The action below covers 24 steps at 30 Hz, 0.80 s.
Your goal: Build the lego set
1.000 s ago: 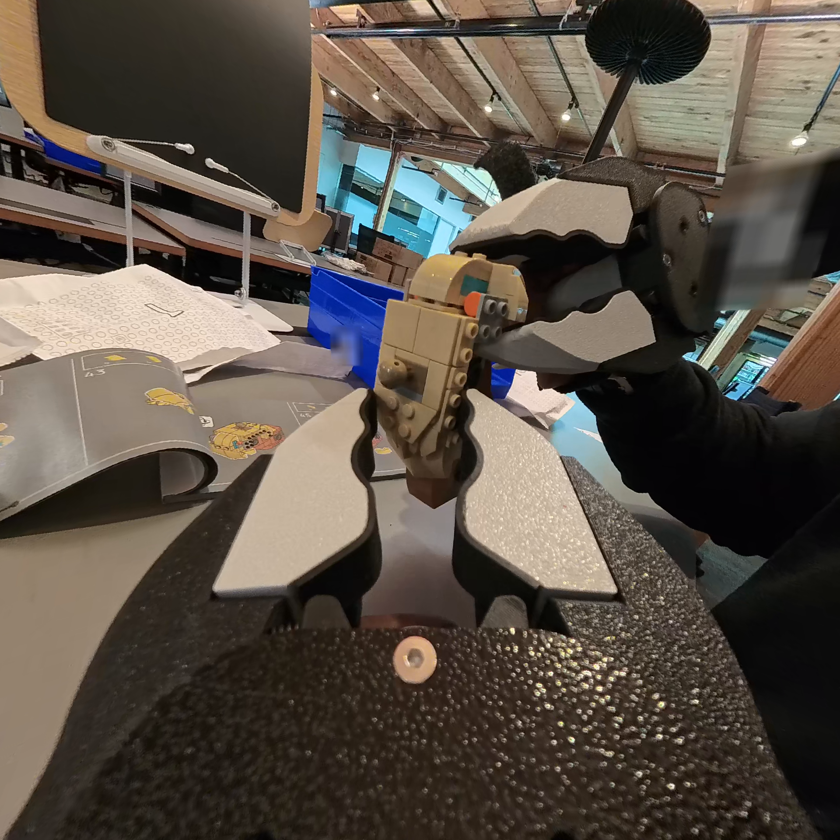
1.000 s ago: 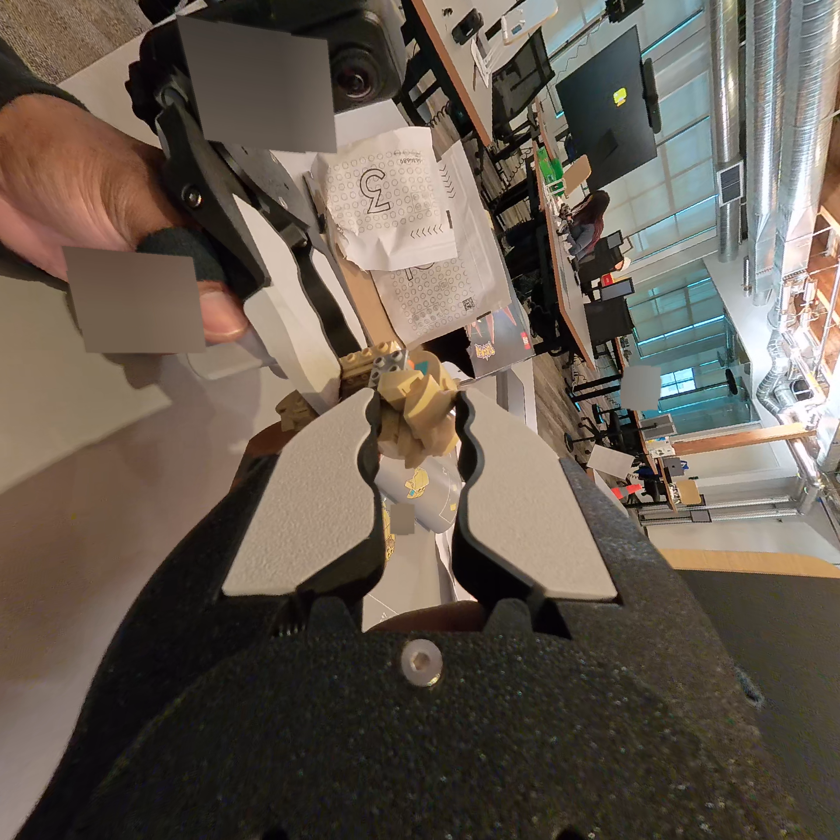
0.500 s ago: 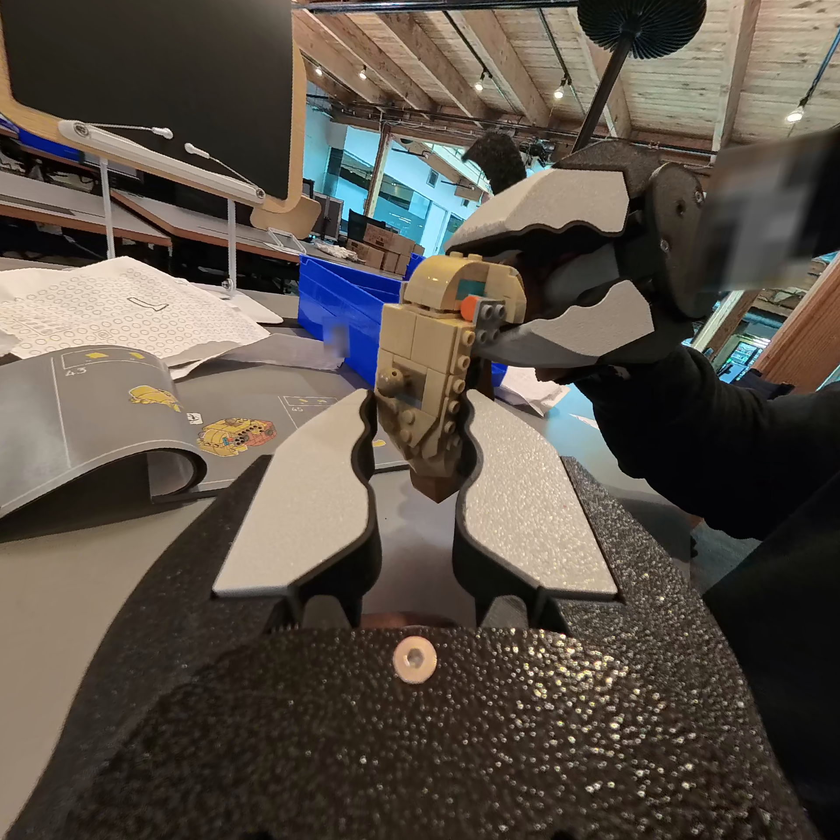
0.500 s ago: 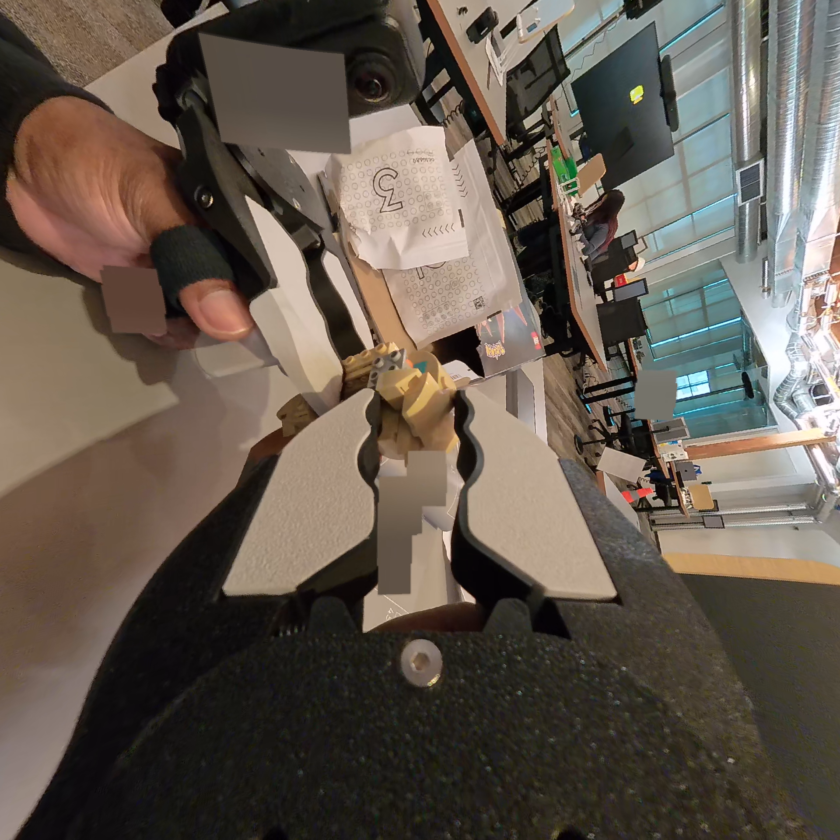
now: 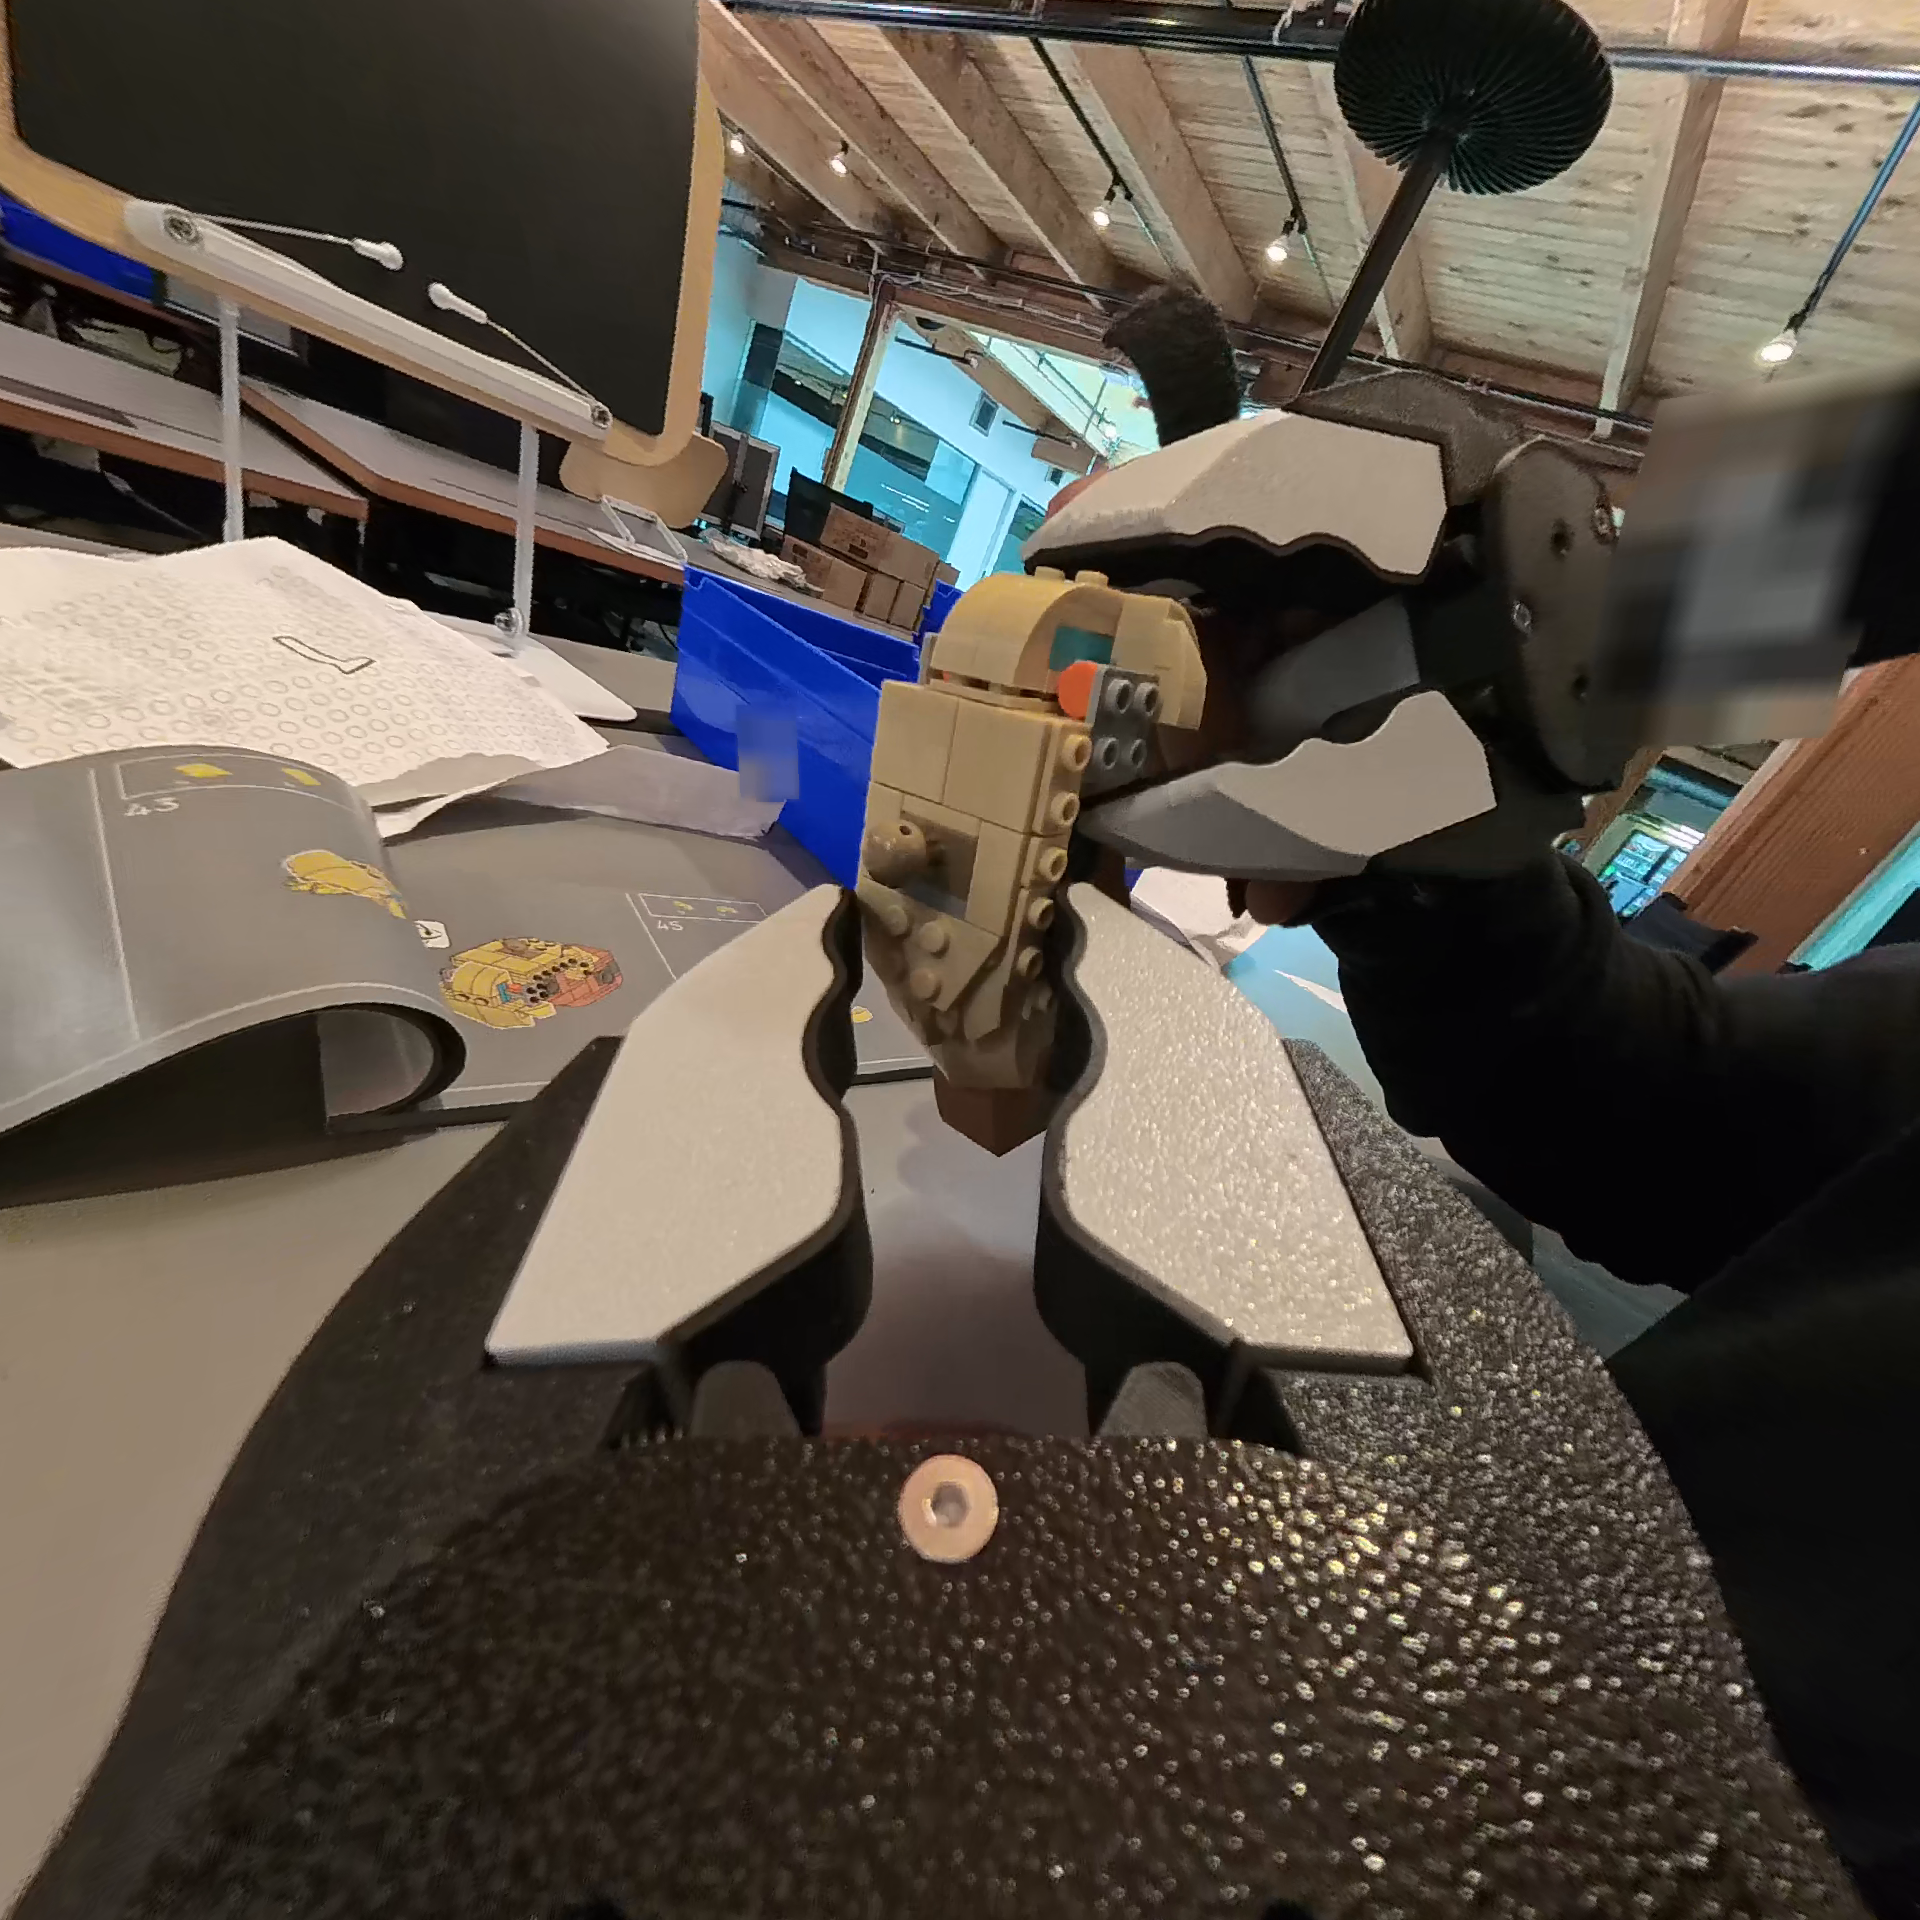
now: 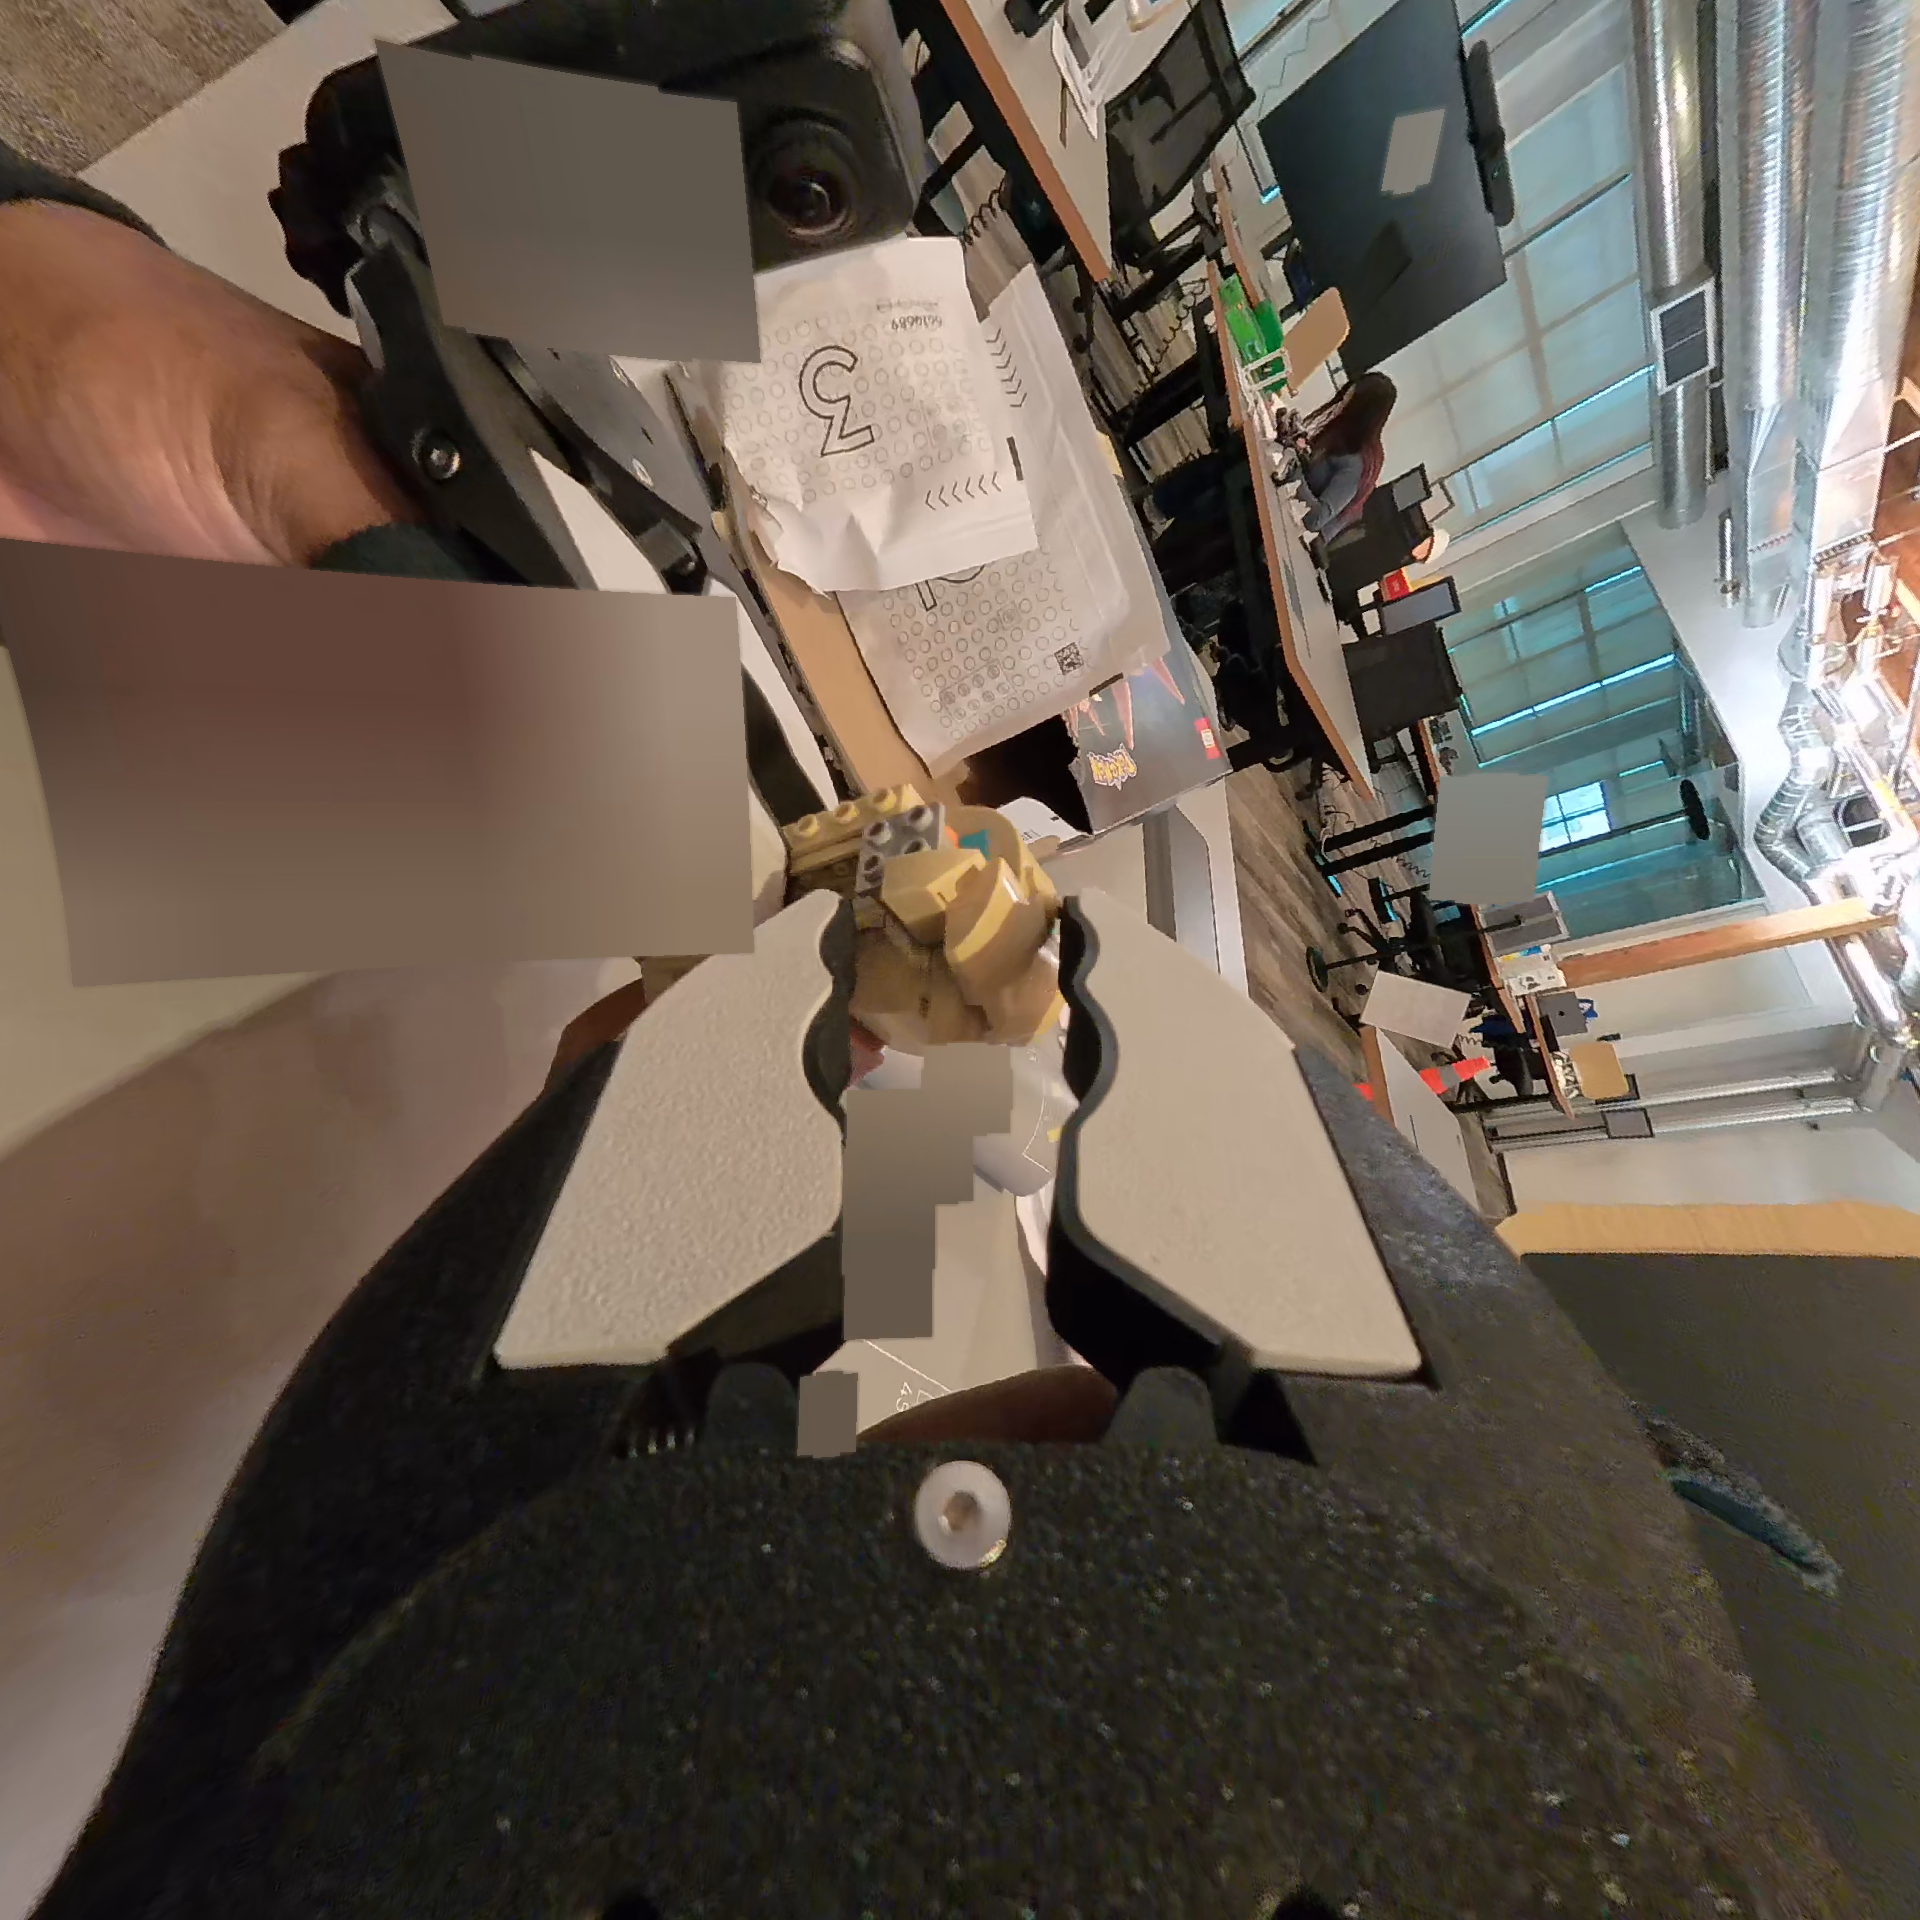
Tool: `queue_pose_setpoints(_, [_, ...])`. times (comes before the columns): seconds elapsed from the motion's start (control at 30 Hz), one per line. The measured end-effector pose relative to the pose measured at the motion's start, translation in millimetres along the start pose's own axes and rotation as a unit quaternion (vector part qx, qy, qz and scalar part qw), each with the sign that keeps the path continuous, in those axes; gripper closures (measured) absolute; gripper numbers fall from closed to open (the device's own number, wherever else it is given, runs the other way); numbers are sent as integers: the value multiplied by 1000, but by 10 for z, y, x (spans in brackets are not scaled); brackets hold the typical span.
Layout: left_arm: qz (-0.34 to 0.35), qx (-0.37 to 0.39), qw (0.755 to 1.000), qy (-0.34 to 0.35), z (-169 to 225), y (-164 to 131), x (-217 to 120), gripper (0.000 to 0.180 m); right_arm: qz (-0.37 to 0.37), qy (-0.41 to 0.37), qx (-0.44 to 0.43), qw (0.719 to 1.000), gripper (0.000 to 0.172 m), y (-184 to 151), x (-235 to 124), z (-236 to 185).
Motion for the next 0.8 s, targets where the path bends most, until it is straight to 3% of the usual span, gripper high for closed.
queue_pose_setpoints(0.37, [5,-57,998,-10,-96,23,-26,147,-1,-19,-6,1000,130,41,14,30])
queue_pose_setpoints(0.8, [-14,-29,999,-10,-43,-4,6,147,-15,-1,-60,998,126,11,76,8])
Point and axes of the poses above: each gripper's, where its closed fingertips meet, x out along the fingers, y out of its top, z = x × y across the jaws, the point moved 9 cm from there along -x, back along the fingers, and after that the axes turned 2 degrees about y, right-handed, at the moved point
